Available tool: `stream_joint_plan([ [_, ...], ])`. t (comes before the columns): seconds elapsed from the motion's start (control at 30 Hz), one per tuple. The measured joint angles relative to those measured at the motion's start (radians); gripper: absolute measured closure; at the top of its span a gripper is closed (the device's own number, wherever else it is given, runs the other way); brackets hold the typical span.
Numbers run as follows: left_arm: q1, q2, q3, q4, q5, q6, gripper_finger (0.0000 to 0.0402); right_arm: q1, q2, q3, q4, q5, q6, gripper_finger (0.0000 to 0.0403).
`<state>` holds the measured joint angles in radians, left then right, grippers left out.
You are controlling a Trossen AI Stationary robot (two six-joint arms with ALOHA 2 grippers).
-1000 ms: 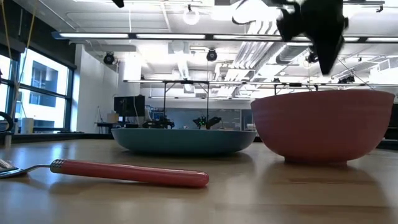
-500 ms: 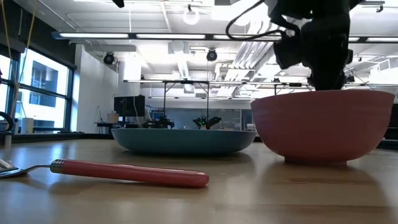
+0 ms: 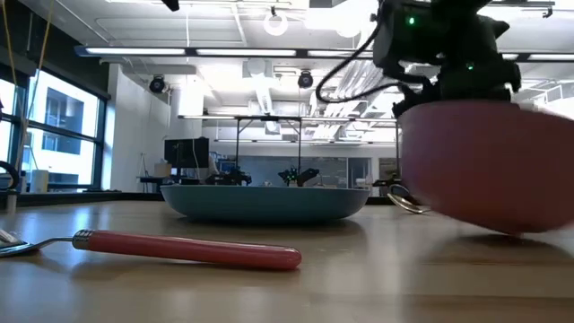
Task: Set table place
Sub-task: Stack the bowl on top of the plate on the table
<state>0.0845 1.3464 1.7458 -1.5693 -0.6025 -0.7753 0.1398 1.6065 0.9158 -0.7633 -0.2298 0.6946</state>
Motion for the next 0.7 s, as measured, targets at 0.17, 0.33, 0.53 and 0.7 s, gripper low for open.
stream_joint_plan([
  [0.17, 0.000, 0.000, 0.000, 0.000, 0.000, 0.000, 0.0401, -0.004, -0.068, 0.076, -0.064, 0.011, 0.005, 0.0399],
  [0.33, 0.000, 0.000, 0.000, -0.001, 0.000, 0.001, 0.0401, -0.045, -0.120, 0.282, -0.168, 0.112, -0.038, 0.0401],
  [0.53, 0.000, 0.000, 0.000, -0.001, 0.000, 0.008, 0.0401, -0.139, -0.072, 0.565, -0.181, 0.213, -0.197, 0.0402],
  [0.7, 0.000, 0.000, 0.000, -0.002, 0.008, 0.036, 0.0401, -0.207, 0.095, 0.734, -0.185, 0.225, -0.333, 0.0402],
])
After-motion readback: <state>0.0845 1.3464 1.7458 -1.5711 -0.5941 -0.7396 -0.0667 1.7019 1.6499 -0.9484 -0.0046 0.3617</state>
